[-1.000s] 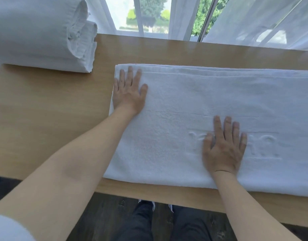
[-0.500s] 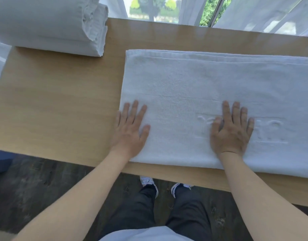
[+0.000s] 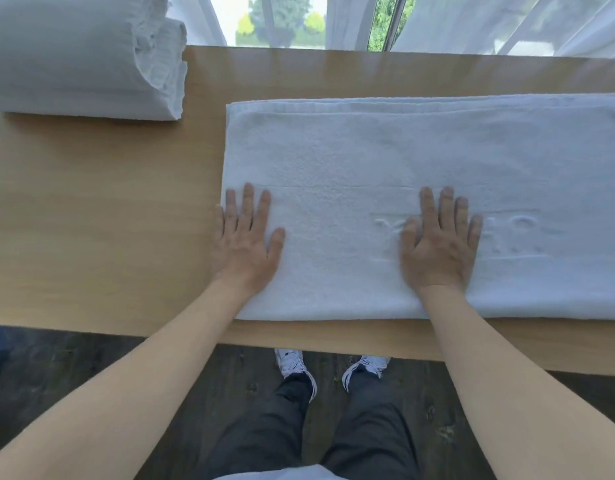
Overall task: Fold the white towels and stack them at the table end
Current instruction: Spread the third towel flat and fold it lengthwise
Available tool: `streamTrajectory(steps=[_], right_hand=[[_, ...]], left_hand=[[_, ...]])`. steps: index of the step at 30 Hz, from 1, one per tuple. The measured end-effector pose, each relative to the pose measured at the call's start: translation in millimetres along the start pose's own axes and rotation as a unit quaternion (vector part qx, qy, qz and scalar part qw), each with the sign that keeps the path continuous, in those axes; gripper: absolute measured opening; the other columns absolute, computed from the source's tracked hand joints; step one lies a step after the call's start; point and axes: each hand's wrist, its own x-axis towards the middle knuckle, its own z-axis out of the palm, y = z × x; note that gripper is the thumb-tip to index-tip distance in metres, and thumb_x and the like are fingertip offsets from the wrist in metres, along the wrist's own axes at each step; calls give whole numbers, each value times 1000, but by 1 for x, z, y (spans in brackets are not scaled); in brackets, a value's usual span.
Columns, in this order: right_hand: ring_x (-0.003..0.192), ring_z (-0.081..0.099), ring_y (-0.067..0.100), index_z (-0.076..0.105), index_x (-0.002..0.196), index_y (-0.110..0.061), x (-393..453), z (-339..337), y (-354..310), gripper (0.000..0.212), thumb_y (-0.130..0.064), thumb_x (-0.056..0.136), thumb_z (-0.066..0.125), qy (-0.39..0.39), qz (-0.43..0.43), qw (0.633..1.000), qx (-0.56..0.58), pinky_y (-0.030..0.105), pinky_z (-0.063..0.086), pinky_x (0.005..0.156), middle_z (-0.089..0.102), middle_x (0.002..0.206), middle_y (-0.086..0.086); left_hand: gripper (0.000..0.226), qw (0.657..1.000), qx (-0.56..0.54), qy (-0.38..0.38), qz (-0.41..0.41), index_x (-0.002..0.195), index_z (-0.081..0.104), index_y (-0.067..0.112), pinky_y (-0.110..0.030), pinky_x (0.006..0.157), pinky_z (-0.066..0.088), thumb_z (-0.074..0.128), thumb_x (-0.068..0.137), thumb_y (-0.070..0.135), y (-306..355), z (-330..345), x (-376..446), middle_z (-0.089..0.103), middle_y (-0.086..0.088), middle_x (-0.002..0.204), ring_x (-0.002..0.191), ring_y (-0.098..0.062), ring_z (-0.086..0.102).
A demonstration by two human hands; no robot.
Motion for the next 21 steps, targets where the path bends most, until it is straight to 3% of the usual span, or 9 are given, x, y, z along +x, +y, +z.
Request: streamTrajectory(steps=[3,6,7,10,15,17,19,21], right_hand=[[155,7,25,20,159,-30,1,0,2,62,-46,99,23,-5,-3,1000,-1,48,0,124,14,168,3],[154,12,25,26,158,-30,2,2,5,61,-45,99,27,10,-6,1000,6,48,2,124,19,166,3],[154,13,25,27,158,-30,3,3,5,60,-45,99,29,16,-8,1000,6,48,3,124,21,166,3],[153,15,25,28,158,-29,2,4,6,60,-44,100,30,18,-6,1000,5,48,5,124,22,166,3],[154,12,24,23,159,-29,2,6,7,62,-45,99,28,11,-9,1000,0,50,7,124,19,167,3],[154,12,24,24,159,-29,2,6,6,63,-45,98,29,12,-10,1000,-2,50,8,124,19,166,3],[154,14,25,26,158,-28,1,5,5,63,-44,97,31,18,-13,1000,0,51,10,124,21,166,4],[154,15,25,28,158,-27,2,5,5,63,-43,97,33,27,-15,1000,-2,52,12,123,21,166,4]], left_hand=[[70,993,-9,13,114,161,-6,25,-41,124,-11,10,101,57,52,7,-5,-15,-2,168,153,-21,-21],[65,951,19,-4,309,162,10,26,-46,126,3,23,104,53,103,23,-22,3,-2,169,156,-24,-4],[63,941,40,-6,336,161,11,28,-46,126,4,23,104,52,107,25,-20,5,0,169,156,-23,-2],[65,970,29,2,243,161,11,31,-46,126,4,24,102,54,91,13,17,3,5,169,156,-22,-2],[66,997,16,23,70,161,2,32,-43,124,-9,21,102,54,78,-13,96,-5,3,169,155,-24,-9],[66,995,1,17,98,161,4,28,-44,123,-11,23,103,53,105,-14,103,-4,-2,169,155,-29,-9],[66,976,11,-4,218,161,11,28,-45,124,-6,19,101,54,132,-9,97,3,-2,169,156,-28,-2],[65,961,28,-9,274,160,17,31,-46,125,0,16,99,54,141,-8,98,9,2,169,156,-25,4]])
